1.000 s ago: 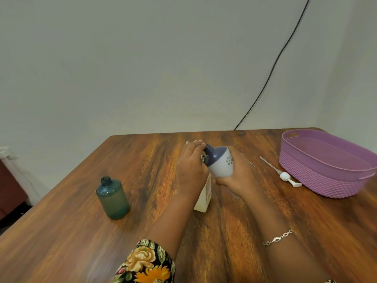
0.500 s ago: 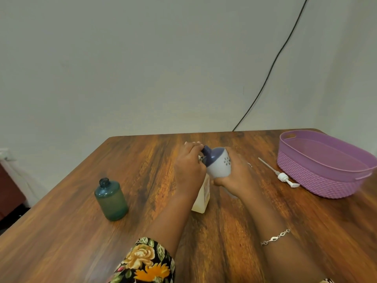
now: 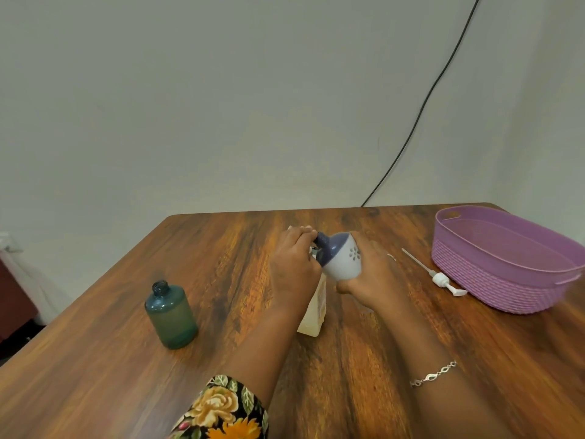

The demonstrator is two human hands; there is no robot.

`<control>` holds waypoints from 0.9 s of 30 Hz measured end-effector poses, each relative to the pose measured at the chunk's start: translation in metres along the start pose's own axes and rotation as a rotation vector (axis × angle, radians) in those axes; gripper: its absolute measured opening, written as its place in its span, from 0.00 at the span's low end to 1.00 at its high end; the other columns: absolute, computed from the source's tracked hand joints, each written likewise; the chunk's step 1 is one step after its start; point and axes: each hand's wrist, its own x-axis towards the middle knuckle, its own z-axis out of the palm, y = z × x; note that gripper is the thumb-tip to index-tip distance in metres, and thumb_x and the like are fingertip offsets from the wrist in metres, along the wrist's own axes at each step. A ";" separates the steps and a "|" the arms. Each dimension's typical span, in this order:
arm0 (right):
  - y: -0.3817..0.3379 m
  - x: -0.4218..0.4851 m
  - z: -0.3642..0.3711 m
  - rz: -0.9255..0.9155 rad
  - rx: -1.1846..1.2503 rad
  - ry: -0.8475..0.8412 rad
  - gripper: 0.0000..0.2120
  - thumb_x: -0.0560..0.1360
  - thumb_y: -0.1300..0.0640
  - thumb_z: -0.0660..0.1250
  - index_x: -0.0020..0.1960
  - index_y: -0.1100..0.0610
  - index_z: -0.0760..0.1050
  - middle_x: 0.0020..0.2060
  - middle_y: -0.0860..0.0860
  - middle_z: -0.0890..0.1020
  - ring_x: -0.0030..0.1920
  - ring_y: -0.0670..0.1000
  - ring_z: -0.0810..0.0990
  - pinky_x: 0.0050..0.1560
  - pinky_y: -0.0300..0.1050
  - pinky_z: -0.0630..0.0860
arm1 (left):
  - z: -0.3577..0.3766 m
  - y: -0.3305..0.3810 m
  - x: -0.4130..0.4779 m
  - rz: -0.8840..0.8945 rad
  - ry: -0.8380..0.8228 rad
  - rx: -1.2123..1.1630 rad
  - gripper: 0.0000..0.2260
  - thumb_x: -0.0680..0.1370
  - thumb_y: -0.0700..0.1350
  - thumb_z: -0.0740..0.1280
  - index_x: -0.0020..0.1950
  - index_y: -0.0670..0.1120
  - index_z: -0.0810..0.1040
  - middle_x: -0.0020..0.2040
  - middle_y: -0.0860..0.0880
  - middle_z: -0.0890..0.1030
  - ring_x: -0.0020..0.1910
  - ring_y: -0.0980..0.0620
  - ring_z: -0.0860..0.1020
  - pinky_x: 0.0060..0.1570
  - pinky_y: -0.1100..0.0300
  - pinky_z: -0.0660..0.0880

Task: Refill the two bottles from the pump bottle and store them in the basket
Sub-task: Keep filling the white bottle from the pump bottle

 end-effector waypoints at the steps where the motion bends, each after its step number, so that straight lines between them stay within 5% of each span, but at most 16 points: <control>1: 0.000 0.000 -0.002 0.000 -0.021 -0.008 0.43 0.63 0.53 0.77 0.71 0.51 0.57 0.63 0.52 0.69 0.61 0.54 0.69 0.56 0.50 0.72 | 0.001 -0.002 -0.002 0.005 -0.001 -0.003 0.16 0.62 0.25 0.71 0.47 0.37 0.82 0.45 0.43 0.83 0.45 0.46 0.81 0.56 0.54 0.73; 9: -0.003 -0.001 -0.001 -0.011 0.051 0.001 0.43 0.61 0.54 0.77 0.70 0.49 0.59 0.60 0.52 0.71 0.59 0.55 0.72 0.54 0.51 0.73 | -0.010 0.007 0.016 -0.081 -0.001 -0.065 0.14 0.66 0.33 0.59 0.43 0.38 0.83 0.42 0.44 0.83 0.41 0.46 0.80 0.41 0.62 0.72; 15: 0.000 -0.001 -0.003 -0.030 0.005 0.007 0.42 0.60 0.55 0.77 0.69 0.50 0.61 0.60 0.51 0.71 0.59 0.54 0.70 0.54 0.52 0.73 | -0.001 -0.001 0.003 -0.004 0.008 -0.014 0.12 0.63 0.27 0.68 0.44 0.36 0.82 0.42 0.43 0.83 0.41 0.46 0.81 0.44 0.62 0.73; 23: -0.001 -0.001 -0.002 -0.005 0.056 0.000 0.43 0.60 0.54 0.77 0.70 0.50 0.60 0.60 0.52 0.72 0.59 0.54 0.72 0.54 0.50 0.72 | -0.009 0.006 0.015 -0.045 -0.017 -0.043 0.15 0.66 0.34 0.59 0.45 0.37 0.83 0.43 0.43 0.83 0.43 0.45 0.81 0.43 0.60 0.74; 27: 0.001 0.000 -0.002 -0.012 0.024 0.010 0.42 0.60 0.54 0.78 0.69 0.50 0.61 0.60 0.52 0.72 0.58 0.54 0.72 0.53 0.51 0.73 | -0.002 0.003 0.001 -0.025 0.006 -0.042 0.13 0.64 0.27 0.69 0.46 0.36 0.82 0.44 0.42 0.83 0.44 0.45 0.81 0.48 0.57 0.77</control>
